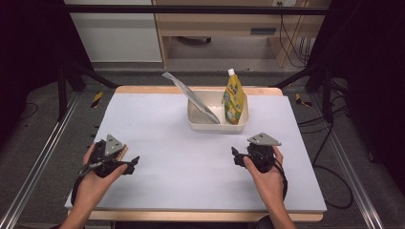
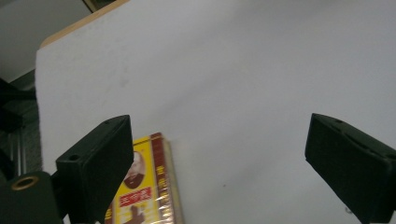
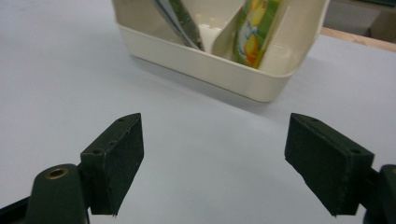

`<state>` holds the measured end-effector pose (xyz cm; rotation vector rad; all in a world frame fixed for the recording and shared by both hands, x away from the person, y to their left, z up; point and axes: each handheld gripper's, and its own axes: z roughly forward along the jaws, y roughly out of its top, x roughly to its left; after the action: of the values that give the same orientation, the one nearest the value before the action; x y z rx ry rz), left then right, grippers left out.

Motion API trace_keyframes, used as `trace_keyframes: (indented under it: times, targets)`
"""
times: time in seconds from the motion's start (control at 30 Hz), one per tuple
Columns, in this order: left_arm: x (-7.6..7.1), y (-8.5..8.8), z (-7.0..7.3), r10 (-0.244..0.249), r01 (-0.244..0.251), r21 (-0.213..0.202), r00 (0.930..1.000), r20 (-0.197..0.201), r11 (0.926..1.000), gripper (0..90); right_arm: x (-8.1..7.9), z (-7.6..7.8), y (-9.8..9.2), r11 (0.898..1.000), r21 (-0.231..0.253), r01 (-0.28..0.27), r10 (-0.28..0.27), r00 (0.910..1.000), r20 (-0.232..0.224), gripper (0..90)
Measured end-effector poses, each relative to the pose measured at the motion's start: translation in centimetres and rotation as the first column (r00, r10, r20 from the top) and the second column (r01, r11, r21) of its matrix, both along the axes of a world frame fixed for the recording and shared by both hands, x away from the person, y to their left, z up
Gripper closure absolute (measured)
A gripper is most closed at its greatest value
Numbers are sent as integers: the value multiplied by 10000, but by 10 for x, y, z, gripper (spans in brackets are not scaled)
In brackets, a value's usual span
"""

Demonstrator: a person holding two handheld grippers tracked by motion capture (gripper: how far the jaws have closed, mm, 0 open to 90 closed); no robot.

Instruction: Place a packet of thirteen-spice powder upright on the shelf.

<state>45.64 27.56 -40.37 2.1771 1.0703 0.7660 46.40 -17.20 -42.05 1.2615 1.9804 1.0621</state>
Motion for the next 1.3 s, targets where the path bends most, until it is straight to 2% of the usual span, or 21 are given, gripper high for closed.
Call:
trace_keyframes:
  times: [0.07,0.17,0.23,0.3,0.37,0.43,0.53,0.57,0.67,0.7,0.73,0.8,0.87,0.9,1.0,1.1,1.2,1.3]
  targets:
    - [6,4,8,106,-98,248,9994,-333,9996,78,-2,-2,3,9991,-235,-344,344,9994,-10,198]
    - [17,12,18,364,-331,353,9945,-984,9988,78,-2,-6,6,9950,-606,-792,800,9967,112,206]
    - [23,16,23,627,-556,535,9880,-1413,9970,78,-4,-9,7,9891,-1087,-988,1028,9942,319,214]
    - [27,19,26,781,-691,555,9801,-1824,9961,79,-4,-10,6,9856,-1306,-1078,1163,9915,588,217]
    - [31,22,28,969,-902,388,9663,-2386,9952,79,-6,-12,5,9840,-1376,-1132,1251,9888,818,231]
    - [33,24,29,1156,-1080,418,9478,-2972,9933,81,-7,-15,6,9795,-1617,-1197,1352,9869,882,231]
    - [36,27,26,1403,-1197,786,9203,-3651,9897,93,-9,-16,10,9746,-1791,-1343,1511,9850,838,223]
    - [37,28,25,1433,-1169,904,9082,-3932,9890,97,-10,-16,12,9741,-1776,-1397,1570,9838,869,222]
    - [38,31,20,1524,-1043,1336,8906,-4284,9855,101,-11,-15,15,9736,-1777,-1435,1607,9832,865,217]
    - [39,32,17,1547,-966,1499,8806,-4479,9840,101,-11,-15,15,9727,-1808,-1457,1631,9829,851,214]
    - [39,33,15,1577,-951,1567,8746,-4586,9831,100,-12,-15,15,9722,-1833,-1455,1622,9836,794,211]
    - [41,36,12,1661,-988,1649,8675,-4688,9814,100,-11,-16,15,9718,-1877,-1427,1592,9843,758,210]
    - [44,40,8,1762,-1106,1600,8540,-4896,9809,101,-11,-16,15,9727,-1863,-1384,1542,9853,731,209]
    - [45,41,7,1793,-1151,1573,8493,-4966,9808,101,-11,-16,15,9731,-1856,-1362,1514,9859,705,209]
    - [49,45,-1,1937,-1327,1517,8280,-5261,9795,112,-10,-17,15,9720,-1894,-1390,1532,9862,623,206]
    - [53,48,-11,2244,-1544,1727,8131,-5371,9728,119,-10,-18,16,9721,-1890,-1389,1511,9872,517,205]
    - [56,50,-16,2332,-1622,1749,8007,-5518,9711,139,-11,-18,17,9715,-1901,-1413,1534,9869,507,204]
    - [56,52,-19,2422,-1674,1827,7952,-5559,9688,156,-11,-18,18,9705,-1920,-1459,1576,9864,474,203]
